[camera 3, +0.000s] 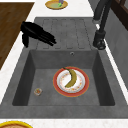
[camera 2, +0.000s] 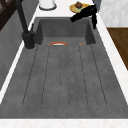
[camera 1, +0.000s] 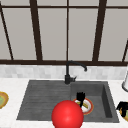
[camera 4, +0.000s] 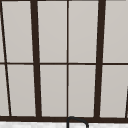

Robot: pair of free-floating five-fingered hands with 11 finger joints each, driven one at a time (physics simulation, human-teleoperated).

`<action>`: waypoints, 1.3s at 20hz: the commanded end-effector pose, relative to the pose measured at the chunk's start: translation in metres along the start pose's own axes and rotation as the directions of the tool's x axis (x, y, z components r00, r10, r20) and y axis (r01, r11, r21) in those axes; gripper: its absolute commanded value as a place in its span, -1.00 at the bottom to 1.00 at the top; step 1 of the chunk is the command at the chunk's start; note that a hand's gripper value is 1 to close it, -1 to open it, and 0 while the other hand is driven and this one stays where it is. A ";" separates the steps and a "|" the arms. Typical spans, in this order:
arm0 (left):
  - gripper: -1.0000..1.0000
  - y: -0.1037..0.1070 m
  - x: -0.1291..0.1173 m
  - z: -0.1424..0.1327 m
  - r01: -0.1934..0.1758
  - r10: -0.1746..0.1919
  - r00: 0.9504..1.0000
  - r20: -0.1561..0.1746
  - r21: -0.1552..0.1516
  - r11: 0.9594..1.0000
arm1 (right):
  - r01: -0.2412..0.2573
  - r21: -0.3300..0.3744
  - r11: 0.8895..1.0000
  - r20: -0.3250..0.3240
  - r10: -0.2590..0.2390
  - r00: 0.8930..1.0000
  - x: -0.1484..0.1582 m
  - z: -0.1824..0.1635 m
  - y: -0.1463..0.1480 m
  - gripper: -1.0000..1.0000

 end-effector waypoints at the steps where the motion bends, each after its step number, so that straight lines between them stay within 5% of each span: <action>1: -1.00 -0.017 -0.016 0.001 -0.002 0.009 0.997 0.079 -0.088 0.996 | 0.000 0.000 1.000 0.000 0.000 1.000 0.000 0.000 0.000 0.00; 6: -1.00 -0.053 -0.037 0.000 0.003 0.003 0.996 0.092 -0.063 0.998 | 0.000 0.000 1.000 0.000 0.000 1.000 0.000 0.000 0.000 0.00; 9: -1.00 -0.068 -0.043 -0.002 -0.036 0.039 0.995 0.092 -0.031 0.999 | 0.000 0.000 1.000 0.000 0.000 1.000 0.000 0.000 0.000 0.00; 12: -1.00 -0.077 -0.052 0.000 -0.085 0.086 0.994 0.075 -0.012 0.996 | 0.000 0.000 1.000 0.000 0.000 1.000 0.000 0.000 0.000 0.00; 15: -1.00 -0.082 -0.078 -0.005 -0.072 0.072 0.997 0.037 0.004 0.997 | 0.000 0.000 1.000 0.000 0.000 1.000 0.000 0.000 0.000 0.00; 16: -1.00 -0.082 -0.091 -0.005 -0.090 0.090 0.996 0.012 0.008 0.996 | 0.000 0.000 1.000 0.000 0.000 1.000 0.000 0.000 0.000 0.00; 19: -1.00 -0.084 -0.109 -0.010 -0.118 0.118 0.993 0.015 0.016 0.993 | 0.000 0.000 1.000 0.000 0.000 1.000 0.000 0.000 0.000 0.00; 22: -1.00 -0.084 -0.132 -0.016 -0.109 0.109 0.994 0.010 0.009 0.994 | 0.000 0.000 1.000 0.000 0.000 1.000 0.000 0.000 0.000 0.00; 26: -1.00 -0.103 -0.159 -0.018 -0.147 0.147 0.989 0.029 0.012 0.989 | 0.000 0.000 1.000 0.000 0.000 1.000 0.000 0.000 0.000 0.00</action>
